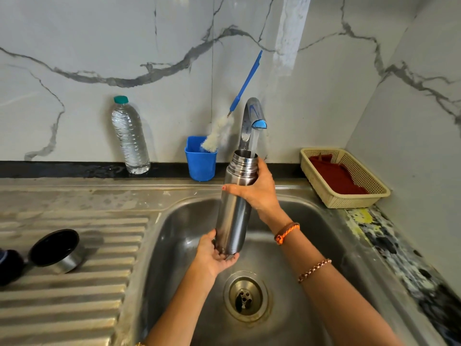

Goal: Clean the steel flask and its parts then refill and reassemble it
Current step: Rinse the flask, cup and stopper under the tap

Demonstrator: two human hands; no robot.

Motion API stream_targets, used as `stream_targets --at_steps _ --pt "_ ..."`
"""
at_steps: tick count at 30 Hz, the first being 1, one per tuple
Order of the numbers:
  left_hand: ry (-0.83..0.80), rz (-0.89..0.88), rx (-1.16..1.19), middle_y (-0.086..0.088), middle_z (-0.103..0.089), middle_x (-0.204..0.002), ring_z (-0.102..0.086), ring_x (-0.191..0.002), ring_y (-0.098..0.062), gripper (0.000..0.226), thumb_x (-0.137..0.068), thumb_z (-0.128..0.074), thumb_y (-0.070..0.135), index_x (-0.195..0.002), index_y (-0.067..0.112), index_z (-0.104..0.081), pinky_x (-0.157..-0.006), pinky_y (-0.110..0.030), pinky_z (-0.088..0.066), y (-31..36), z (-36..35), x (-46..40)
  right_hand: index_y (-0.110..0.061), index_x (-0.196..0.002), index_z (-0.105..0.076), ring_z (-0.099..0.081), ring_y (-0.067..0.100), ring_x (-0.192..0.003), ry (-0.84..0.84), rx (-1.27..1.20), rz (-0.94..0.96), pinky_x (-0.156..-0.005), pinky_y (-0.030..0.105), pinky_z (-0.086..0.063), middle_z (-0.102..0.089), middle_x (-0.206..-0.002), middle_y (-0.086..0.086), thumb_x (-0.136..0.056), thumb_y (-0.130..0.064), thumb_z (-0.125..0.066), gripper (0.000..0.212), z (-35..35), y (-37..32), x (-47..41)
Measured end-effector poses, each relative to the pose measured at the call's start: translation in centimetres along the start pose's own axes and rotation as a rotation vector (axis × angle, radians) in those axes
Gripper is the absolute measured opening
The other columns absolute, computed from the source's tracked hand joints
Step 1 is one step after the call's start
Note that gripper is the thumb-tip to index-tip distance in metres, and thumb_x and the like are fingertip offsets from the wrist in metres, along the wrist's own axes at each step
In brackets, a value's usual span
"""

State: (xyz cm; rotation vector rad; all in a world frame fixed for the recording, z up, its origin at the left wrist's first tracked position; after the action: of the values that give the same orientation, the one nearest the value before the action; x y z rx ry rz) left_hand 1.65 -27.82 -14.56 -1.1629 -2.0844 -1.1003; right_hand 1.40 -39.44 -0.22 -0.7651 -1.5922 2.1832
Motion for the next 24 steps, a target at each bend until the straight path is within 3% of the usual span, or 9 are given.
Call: stream_targets --at_steps 2,5,7,13,15,17,19,21,24 --pt "0.012 0.006 -0.020 -0.022 -0.052 -0.104 -0.045 -0.122 -0.037 0.036 -0.094 -0.048 0.028 -0.120 0.003 -0.047 -0.095 -0.047 -0.038 0.2 0.3 0.5 -0.014 -0.121 -0.045 -0.058 0.004 -0.082 0.043 0.004 0.006 -0.068 0.011 -0.050 -0.056 -0.094 -0.011 -0.056 -0.002 -0.085 0.078 -0.1 0.2 0.4" --pt "0.035 0.047 -0.063 -0.022 -0.051 -0.125 -0.044 -0.123 -0.037 0.033 -0.094 -0.048 0.028 -0.115 0.003 -0.047 -0.100 -0.049 -0.035 -0.2 1.4 0.8 -0.014 -0.118 -0.046 -0.059 0.010 -0.083 0.076 0.061 -0.028 -0.080 0.031 -0.055 -0.058 -0.094 -0.007 -0.055 -0.007 -0.086 0.075 -0.3 1.1 1.6" --pt "0.028 0.063 -0.084 -0.022 -0.050 -0.126 -0.044 -0.123 -0.038 0.035 -0.094 -0.050 0.028 -0.117 0.002 -0.048 -0.100 -0.050 -0.035 -0.6 1.9 1.1 -0.018 -0.114 -0.046 -0.059 0.008 -0.082 0.099 0.094 -0.027 -0.083 0.038 -0.055 -0.058 -0.092 -0.010 -0.055 -0.011 -0.086 0.072 0.2 0.7 2.5" --pt "-0.124 -0.037 -0.180 -0.016 -0.061 -0.099 -0.056 -0.090 -0.032 0.025 -0.094 -0.047 0.027 -0.097 0.005 -0.058 -0.088 -0.049 -0.040 1.7 0.7 2.7 -0.019 -0.110 -0.046 -0.057 -0.008 -0.069 0.342 0.186 0.310 -0.065 0.012 -0.048 -0.056 -0.079 -0.021 -0.051 -0.024 -0.084 0.070 3.6 -5.6 5.3" --pt "-0.105 -0.014 -0.229 -0.019 -0.059 -0.098 -0.054 -0.087 -0.034 0.035 -0.095 -0.046 0.029 -0.111 -0.001 -0.054 -0.083 -0.047 -0.041 2.0 0.8 3.0 -0.022 -0.108 -0.045 -0.057 -0.005 -0.067 0.302 0.224 0.230 -0.070 0.021 -0.052 -0.055 -0.078 -0.021 -0.050 -0.026 -0.083 0.070 2.8 -5.1 5.9" --pt "-0.059 0.055 -0.314 -0.025 -0.055 -0.110 -0.052 -0.096 -0.037 0.053 -0.094 -0.048 0.032 -0.127 -0.009 -0.043 -0.084 -0.045 -0.041 0.7 1.4 3.8 -0.025 -0.108 -0.044 -0.056 -0.005 -0.068 0.208 0.272 0.184 -0.074 0.032 -0.054 -0.054 -0.078 -0.022 -0.052 -0.024 -0.085 0.070 2.1 -4.2 7.2" --pt "-0.075 0.071 -0.342 -0.022 -0.055 -0.112 -0.052 -0.100 -0.034 0.053 -0.093 -0.048 0.035 -0.125 -0.007 -0.044 -0.087 -0.043 -0.040 -1.1 1.4 4.9 -0.024 -0.109 -0.045 -0.057 -0.005 -0.070 0.231 0.280 0.273 -0.069 0.022 -0.052 -0.055 -0.080 -0.022 -0.049 -0.030 -0.082 0.071 3.0 -4.8 8.9" --pt "-0.095 0.052 -0.251 -0.019 -0.057 -0.100 -0.053 -0.092 -0.032 0.042 -0.093 -0.047 0.036 -0.112 -0.002 -0.050 -0.087 -0.041 -0.039 -1.8 0.9 6.0 -0.026 -0.108 -0.043 -0.057 -0.009 -0.072 0.317 0.265 0.339 -0.064 0.012 -0.047 -0.053 -0.081 -0.024 -0.047 -0.032 -0.079 0.071 4.3 -5.6 9.9" --pt "-0.030 -0.008 -0.253 -0.018 -0.054 -0.092 -0.052 -0.090 -0.032 0.044 -0.093 -0.049 0.037 -0.115 -0.001 -0.049 -0.086 -0.041 -0.040 -1.3 1.5 5.9 -0.024 -0.109 -0.040 -0.057 -0.009 -0.069 0.217 0.261 0.245 -0.070 0.021 -0.053 -0.053 -0.080 -0.022 -0.052 -0.023 -0.086 0.073 3.3 -4.5 9.2"
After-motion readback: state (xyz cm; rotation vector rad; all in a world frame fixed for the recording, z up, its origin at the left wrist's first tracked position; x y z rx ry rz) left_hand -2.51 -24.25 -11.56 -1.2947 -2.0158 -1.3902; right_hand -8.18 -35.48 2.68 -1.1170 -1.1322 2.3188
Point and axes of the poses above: each hand's wrist, its own x-axis away from the middle knuckle, its own z-axis out of the back of the hand, y = z × x, the point moved 5 cm from there along -x, towards the middle knuckle
